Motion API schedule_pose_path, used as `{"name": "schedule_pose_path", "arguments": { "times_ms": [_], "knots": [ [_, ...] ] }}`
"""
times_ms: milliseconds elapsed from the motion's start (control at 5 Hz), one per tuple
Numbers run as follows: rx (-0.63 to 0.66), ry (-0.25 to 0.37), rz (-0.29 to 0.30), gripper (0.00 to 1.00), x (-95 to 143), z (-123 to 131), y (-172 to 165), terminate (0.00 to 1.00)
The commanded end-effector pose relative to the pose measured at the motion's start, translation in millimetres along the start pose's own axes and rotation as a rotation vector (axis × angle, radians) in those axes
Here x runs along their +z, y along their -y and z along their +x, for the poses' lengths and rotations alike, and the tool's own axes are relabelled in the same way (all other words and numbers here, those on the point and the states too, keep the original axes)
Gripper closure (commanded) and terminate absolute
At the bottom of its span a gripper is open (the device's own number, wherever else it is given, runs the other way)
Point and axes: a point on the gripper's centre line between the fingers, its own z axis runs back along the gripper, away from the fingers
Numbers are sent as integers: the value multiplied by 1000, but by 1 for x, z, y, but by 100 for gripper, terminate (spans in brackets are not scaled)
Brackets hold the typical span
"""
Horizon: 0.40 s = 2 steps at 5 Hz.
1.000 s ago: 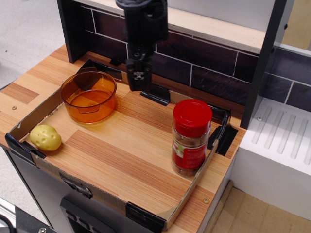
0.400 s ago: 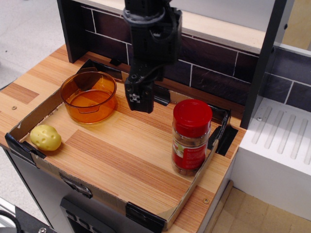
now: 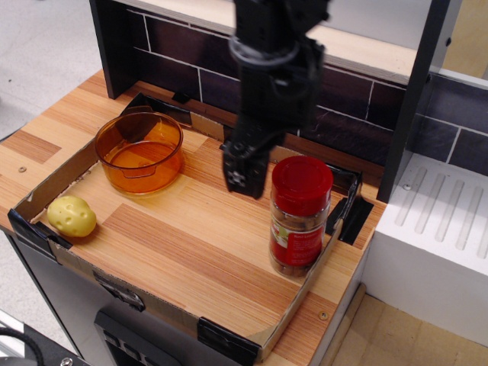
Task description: Topple basil bottle
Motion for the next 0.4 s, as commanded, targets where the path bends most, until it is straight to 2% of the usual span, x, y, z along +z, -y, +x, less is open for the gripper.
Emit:
{"name": "schedule_pose_path", "arguments": {
  "times_ms": [0,200],
  "knots": [
    [-5,-17,-18,0,-1,25,5,0],
    [8,-26,-38,0,-3,36,4,0]
  ]
}}
